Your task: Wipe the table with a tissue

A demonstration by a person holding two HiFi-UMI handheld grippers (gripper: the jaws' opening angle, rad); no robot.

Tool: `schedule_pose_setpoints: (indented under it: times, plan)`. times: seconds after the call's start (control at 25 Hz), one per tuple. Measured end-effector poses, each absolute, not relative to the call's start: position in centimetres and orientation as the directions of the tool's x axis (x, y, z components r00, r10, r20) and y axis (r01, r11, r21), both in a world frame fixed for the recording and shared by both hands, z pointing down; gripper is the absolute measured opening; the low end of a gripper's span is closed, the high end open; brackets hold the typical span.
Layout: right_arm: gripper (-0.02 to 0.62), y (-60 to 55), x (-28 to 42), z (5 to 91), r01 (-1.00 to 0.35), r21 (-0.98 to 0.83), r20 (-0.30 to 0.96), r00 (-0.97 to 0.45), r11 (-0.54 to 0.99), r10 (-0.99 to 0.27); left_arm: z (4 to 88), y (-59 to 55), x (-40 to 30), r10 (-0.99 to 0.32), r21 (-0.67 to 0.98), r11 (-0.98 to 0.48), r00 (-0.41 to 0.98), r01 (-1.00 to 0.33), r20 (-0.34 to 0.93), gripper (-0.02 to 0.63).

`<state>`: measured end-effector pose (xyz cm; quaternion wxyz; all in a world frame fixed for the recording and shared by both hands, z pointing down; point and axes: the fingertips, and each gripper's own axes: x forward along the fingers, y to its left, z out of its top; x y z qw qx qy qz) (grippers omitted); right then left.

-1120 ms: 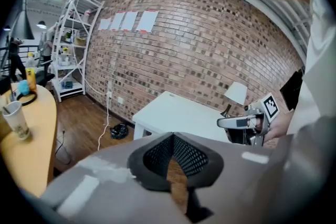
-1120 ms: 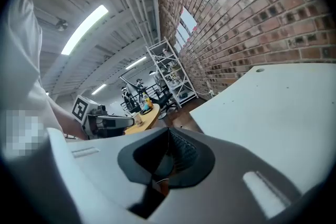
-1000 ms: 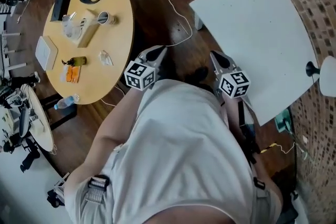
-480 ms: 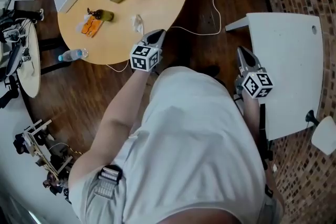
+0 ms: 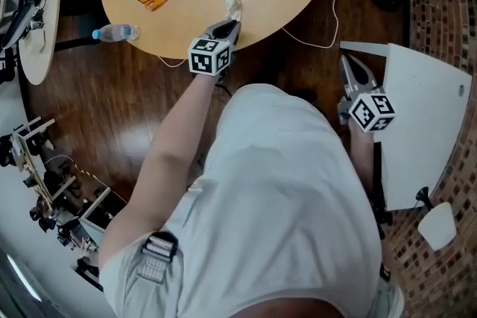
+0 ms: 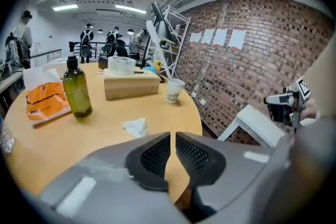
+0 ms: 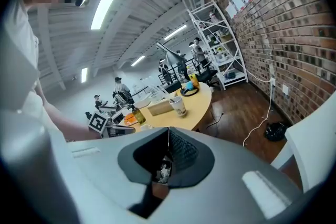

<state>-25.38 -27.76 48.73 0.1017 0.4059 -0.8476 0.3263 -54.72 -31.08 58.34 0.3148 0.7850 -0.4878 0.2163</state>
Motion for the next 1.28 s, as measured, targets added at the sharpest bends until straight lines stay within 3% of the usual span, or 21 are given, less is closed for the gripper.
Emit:
schedule_pose_setpoints:
  times: [0.2,0.4,0.56,0.68,0.76,1.0,1.16,1.28]
  plan:
    - [0.009,-29.1,-30.6,49.1,-0.709,-0.469,0.440,-0.705,0.527,-0.556,59.0,-31.6,-56.6,-0.627,0.209,-0.340,0.387,-0.917,0.676,0.072]
    - [0.009,-29.5,-33.8,48.8,-0.696,-0.465,0.453,-0.718,0.547,-0.529,61.4,-34.1,-58.1,-0.597,0.054,-0.429,0.328,-0.902,0.732,0.197]
    - [0.009,-29.3,-33.0,48.9,-0.728,-0.459,0.481,-0.685,0.509,-0.547,62.2,-35.2,-56.8,-0.567,-0.242,-0.690,0.301,-0.682,0.766,0.281]
    - [0.009,-29.5,-31.5,49.0,-0.762,-0.459,0.497,-0.647,0.457,-0.579,62.2,-35.3,-55.2,-0.521,-0.350,-0.820,0.338,-0.453,0.784,0.276]
    - [0.009,-29.7,-30.8,49.1,-0.777,-0.460,0.501,-0.626,0.429,-0.597,63.1,-35.4,-55.0,-0.469,-0.335,-0.862,0.349,-0.380,0.811,0.253]
    - [0.009,-29.1,-30.2,49.4,-0.803,-0.471,0.505,-0.585,0.365,-0.635,66.6,-35.4,-57.3,-0.288,-0.100,-0.879,0.353,-0.466,0.890,0.232]
    - [0.009,-28.7,-29.7,49.7,-0.818,-0.462,0.521,-0.563,0.343,-0.641,67.0,-35.8,-57.7,-0.244,-0.037,-0.865,0.356,-0.500,0.902,0.228]
    - [0.009,-28.3,-29.2,49.4,-0.829,-0.455,0.521,-0.544,0.325,-0.657,67.3,-36.8,-58.1,-0.273,-0.054,-0.831,0.321,-0.554,0.907,0.134]
